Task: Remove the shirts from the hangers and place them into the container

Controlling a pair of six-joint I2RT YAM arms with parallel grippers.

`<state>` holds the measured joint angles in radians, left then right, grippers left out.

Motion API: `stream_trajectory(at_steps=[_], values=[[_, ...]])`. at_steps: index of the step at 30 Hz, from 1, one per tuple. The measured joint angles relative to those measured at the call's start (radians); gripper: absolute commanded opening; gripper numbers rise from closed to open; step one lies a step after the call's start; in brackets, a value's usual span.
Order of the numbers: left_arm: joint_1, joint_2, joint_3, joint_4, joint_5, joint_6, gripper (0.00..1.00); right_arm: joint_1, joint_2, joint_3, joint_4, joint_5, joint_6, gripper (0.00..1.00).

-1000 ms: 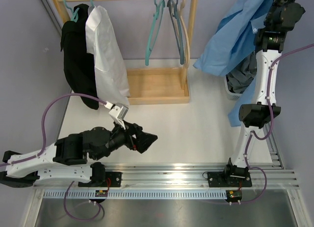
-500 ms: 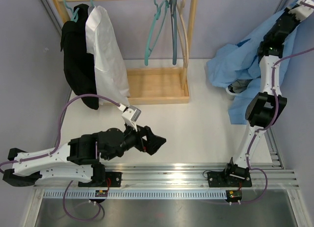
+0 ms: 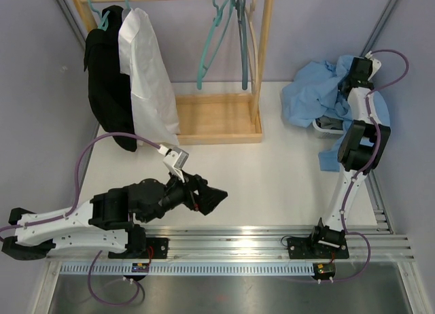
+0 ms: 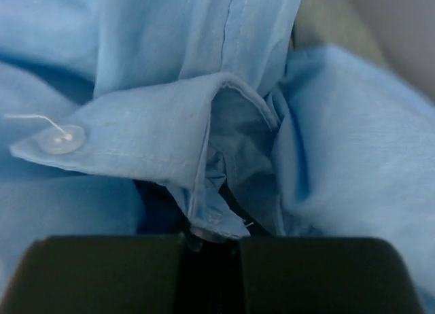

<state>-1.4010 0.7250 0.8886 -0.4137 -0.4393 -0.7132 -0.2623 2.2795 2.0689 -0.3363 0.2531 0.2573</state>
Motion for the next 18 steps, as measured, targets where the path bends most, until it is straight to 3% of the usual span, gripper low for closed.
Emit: stream_trajectory(at_steps=[6,10,11,14,16,17,18], values=[[0.000,-0.018,-0.009,0.018,0.011,-0.010,0.99,-0.001,0.056,0.026,-0.172,-0.055,0.116,0.00],[0.000,-0.046,-0.026,0.018,0.017,-0.024,0.99,-0.001,0.100,0.036,-0.197,-0.074,0.166,0.00],[0.000,-0.051,-0.027,0.015,0.017,-0.026,0.99,-0.002,0.101,0.037,-0.197,-0.074,0.171,0.15],[0.000,-0.064,-0.027,0.011,0.017,-0.031,0.99,-0.002,0.104,0.066,-0.231,-0.075,0.193,0.44],[0.000,-0.071,-0.027,0.011,0.016,-0.034,0.99,-0.002,0.103,0.085,-0.256,-0.073,0.198,0.71],[0.000,-0.071,-0.027,0.011,0.017,-0.036,0.99,0.000,0.097,0.087,-0.260,-0.075,0.192,0.76],[0.000,-0.071,-0.027,0.011,0.016,-0.037,0.99,0.002,0.088,0.086,-0.268,-0.071,0.187,0.88]])
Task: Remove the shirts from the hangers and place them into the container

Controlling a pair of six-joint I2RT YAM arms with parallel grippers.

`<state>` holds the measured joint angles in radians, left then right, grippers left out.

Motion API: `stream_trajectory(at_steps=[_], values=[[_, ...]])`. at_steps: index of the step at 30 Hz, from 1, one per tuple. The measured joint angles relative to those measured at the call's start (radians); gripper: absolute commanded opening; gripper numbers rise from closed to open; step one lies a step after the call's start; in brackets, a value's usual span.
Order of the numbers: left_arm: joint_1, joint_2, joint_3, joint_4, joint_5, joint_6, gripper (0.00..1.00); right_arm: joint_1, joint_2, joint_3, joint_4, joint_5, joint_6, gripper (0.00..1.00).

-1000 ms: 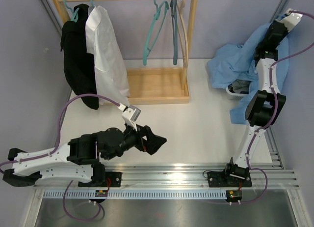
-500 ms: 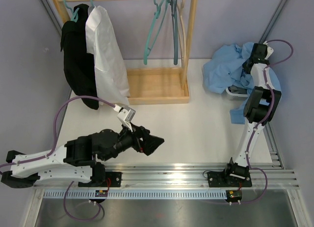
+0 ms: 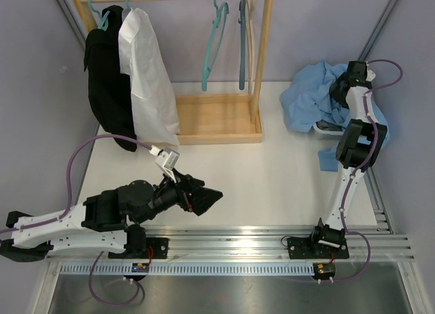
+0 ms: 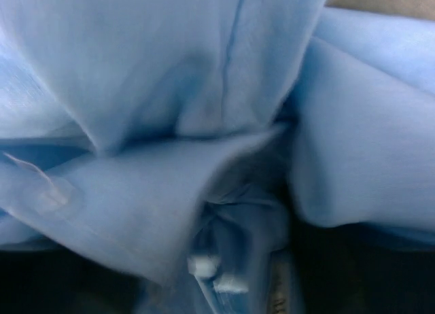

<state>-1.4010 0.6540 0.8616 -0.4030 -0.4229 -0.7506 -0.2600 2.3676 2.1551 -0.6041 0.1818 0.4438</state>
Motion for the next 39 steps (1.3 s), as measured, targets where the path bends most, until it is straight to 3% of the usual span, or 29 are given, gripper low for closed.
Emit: stream_trajectory(at_steps=[1,2,10,17,23,28,33,39], values=[[0.000,0.000,0.000,-0.001,0.000,-0.001,0.99,0.002,-0.008,-0.001,-0.003,0.003,-0.004,0.90],[0.000,0.000,0.000,-0.001,0.000,-0.002,0.99,0.006,-0.023,-0.005,-0.004,0.008,-0.016,0.99],[0.000,-0.029,-0.012,0.002,0.001,-0.008,0.99,0.076,-0.373,-0.271,0.113,0.046,-0.092,0.99],[-0.002,-0.098,-0.043,0.000,0.000,-0.011,0.99,0.172,-0.682,-0.385,0.197,0.076,-0.137,1.00],[-0.005,-0.117,-0.044,-0.007,-0.004,-0.010,0.99,0.257,-1.012,-0.829,0.214,0.114,-0.101,0.99],[-0.008,-0.118,-0.051,-0.005,-0.002,-0.011,0.99,0.257,-1.191,-1.091,0.105,0.171,-0.032,1.00],[-0.010,-0.136,-0.078,-0.005,0.006,-0.011,0.99,0.257,-1.264,-1.190,0.031,0.254,0.009,0.99],[-0.013,-0.179,-0.100,-0.002,0.012,-0.019,0.99,0.257,-1.160,-1.287,0.044,0.241,0.056,0.99]])
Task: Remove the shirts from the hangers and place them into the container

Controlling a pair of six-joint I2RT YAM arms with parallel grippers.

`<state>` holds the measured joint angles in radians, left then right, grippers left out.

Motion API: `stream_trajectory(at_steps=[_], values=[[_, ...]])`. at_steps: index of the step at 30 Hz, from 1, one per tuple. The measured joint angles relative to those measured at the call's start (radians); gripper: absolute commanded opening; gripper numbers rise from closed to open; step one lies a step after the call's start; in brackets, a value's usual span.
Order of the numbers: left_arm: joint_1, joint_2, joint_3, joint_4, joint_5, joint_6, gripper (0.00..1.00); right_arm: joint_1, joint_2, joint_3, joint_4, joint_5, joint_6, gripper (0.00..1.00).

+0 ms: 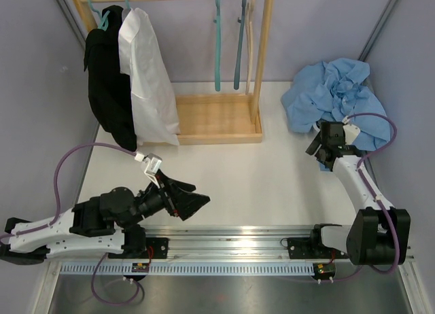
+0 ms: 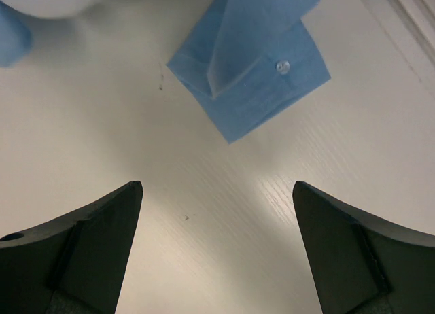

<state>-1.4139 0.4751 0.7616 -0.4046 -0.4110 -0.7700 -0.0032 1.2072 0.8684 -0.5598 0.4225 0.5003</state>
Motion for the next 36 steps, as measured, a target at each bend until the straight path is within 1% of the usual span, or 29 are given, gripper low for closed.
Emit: stream_trajectory(at_steps=[3,7,14,18,25,28,29,31,32,33,34,35,36], values=[[-0.003,-0.044,-0.019,0.003,0.000,-0.010,0.99,0.000,0.043,-0.075,0.015,-0.002,0.026,0.99],[-0.004,-0.087,-0.039,0.000,-0.001,-0.017,0.99,0.000,0.084,-0.087,0.023,-0.002,0.047,0.99],[-0.005,-0.096,-0.044,-0.008,-0.002,-0.017,0.99,0.000,0.196,0.005,0.071,0.014,0.055,0.99],[-0.005,-0.100,-0.045,-0.014,-0.003,-0.018,0.99,0.000,0.285,0.066,0.109,0.058,0.058,0.99],[-0.005,-0.139,-0.050,-0.024,-0.009,-0.025,0.99,-0.002,0.353,0.076,0.153,0.152,0.084,0.95],[-0.005,-0.147,-0.050,-0.027,-0.010,-0.029,0.99,-0.007,0.354,0.076,0.175,0.182,0.087,0.88],[-0.005,-0.148,-0.050,-0.030,-0.011,-0.031,0.99,-0.010,0.354,0.076,0.186,0.192,0.087,0.82],[-0.005,-0.148,-0.050,-0.037,-0.012,-0.035,0.99,-0.019,0.355,0.076,0.205,0.203,0.082,0.74],[-0.005,-0.148,-0.050,-0.041,-0.012,-0.036,0.99,-0.026,0.358,0.077,0.215,0.209,0.077,0.68],[-0.005,-0.148,-0.050,-0.045,-0.012,-0.039,0.99,-0.035,0.363,0.081,0.226,0.215,0.070,0.54],[-0.005,-0.148,-0.050,-0.049,-0.012,-0.041,0.98,-0.045,0.371,0.086,0.233,0.218,0.061,0.49],[-0.005,-0.148,-0.050,-0.051,-0.012,-0.043,0.98,-0.055,0.380,0.092,0.244,0.221,0.054,0.41],[-0.005,-0.148,-0.050,-0.051,-0.012,-0.044,0.98,-0.067,0.392,0.100,0.252,0.223,0.048,0.22]])
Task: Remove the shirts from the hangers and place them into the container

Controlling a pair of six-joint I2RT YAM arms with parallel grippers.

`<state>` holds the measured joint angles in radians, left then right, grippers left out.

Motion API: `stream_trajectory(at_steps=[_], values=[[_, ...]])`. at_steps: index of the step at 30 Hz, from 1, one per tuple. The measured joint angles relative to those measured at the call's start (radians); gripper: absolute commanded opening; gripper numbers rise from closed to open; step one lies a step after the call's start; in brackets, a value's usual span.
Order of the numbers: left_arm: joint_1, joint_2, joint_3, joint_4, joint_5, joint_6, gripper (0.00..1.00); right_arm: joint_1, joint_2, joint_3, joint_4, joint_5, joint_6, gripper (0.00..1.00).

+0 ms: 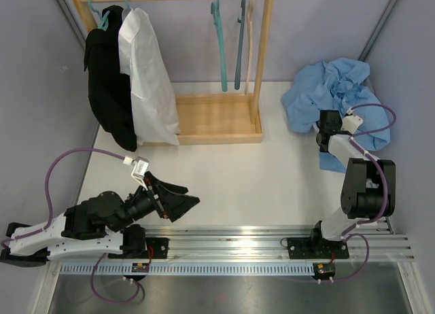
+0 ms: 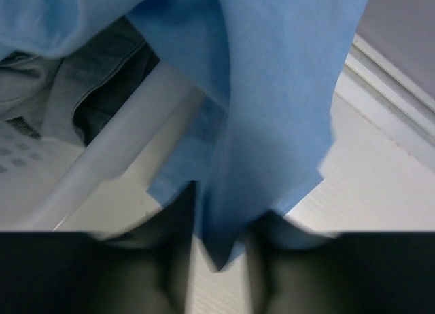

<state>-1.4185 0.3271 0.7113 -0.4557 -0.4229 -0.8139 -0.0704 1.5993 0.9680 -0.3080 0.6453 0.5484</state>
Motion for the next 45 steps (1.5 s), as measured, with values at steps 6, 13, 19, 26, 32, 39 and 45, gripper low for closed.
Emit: stream_trajectory(at_steps=[6,13,19,26,32,39,45], values=[[0.000,0.000,0.000,0.000,0.000,-0.005,0.98,-0.047,0.064,0.029,0.026,-0.003,-0.011,0.00],[0.000,0.000,0.000,0.001,0.000,-0.006,0.98,-0.048,-0.053,0.009,0.020,-0.047,-0.017,0.00],[0.000,0.026,0.000,0.010,0.002,-0.005,0.98,-0.048,-0.434,-0.003,0.065,-0.126,-0.045,0.00],[0.000,0.064,0.000,0.030,0.008,-0.003,0.98,-0.048,-0.382,0.179,0.171,-0.185,-0.071,0.00],[-0.001,0.062,0.000,0.031,0.006,-0.004,0.98,-0.048,-0.038,0.378,0.209,-0.204,-0.061,0.00],[-0.002,0.068,0.014,0.008,-0.008,-0.005,0.98,-0.048,0.336,0.695,0.117,-0.174,-0.058,0.00],[-0.002,0.087,0.020,-0.002,-0.020,-0.007,0.98,-0.048,0.574,0.928,-0.085,-0.158,-0.053,0.00]])
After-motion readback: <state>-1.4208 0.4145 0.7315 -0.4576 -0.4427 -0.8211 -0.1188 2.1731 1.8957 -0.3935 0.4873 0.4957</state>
